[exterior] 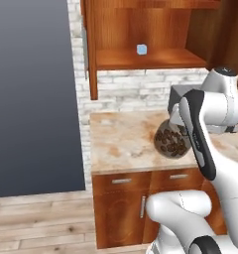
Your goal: Pick the jar and candle from the dining table and place them in the open cabinet. Close the cabinet after placing the objects.
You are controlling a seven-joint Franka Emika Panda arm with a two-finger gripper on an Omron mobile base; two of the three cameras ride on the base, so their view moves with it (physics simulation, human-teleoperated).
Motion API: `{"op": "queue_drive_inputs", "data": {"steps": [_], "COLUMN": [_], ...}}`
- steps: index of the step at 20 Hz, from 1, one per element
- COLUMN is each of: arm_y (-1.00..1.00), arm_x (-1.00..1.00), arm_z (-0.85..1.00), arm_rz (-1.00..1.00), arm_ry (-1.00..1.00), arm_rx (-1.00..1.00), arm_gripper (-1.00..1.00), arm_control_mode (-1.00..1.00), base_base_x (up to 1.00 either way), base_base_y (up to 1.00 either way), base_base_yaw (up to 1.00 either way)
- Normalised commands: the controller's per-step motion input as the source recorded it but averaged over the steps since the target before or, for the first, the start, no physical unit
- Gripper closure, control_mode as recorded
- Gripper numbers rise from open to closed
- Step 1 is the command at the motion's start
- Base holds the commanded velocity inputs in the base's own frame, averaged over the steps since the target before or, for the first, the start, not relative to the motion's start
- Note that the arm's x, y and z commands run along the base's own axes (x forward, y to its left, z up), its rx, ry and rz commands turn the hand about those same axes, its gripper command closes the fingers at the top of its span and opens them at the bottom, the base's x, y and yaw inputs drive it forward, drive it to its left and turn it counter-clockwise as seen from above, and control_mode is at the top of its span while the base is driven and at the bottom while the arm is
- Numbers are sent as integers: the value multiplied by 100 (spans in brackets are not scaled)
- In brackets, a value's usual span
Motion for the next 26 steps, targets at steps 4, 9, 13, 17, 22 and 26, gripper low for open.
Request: {"op": "queue_drive_inputs", "data": {"steps": [4,9,13,17,22,26], "arm_y": [0,0,0,0,0,0], "arm_x": [0,0,0,0,0,0], "arm_z": [0,0,0,0,0,0], "arm_rz": [0,0,0,0,0,0], "arm_ry": [0,0,0,0,0,0], "arm_rx": [0,0,0,0,0,0], "arm_gripper": [100,100,100,100,100,100], "arm_control_mode": [100,100,100,100,100,100], "base_base_x": [51,52,52,54,55,46], "base_base_y": [-14,-12,-12,-7,0,6], "base_base_yaw": [-1,-3,-2,-1,-1,-6]}}
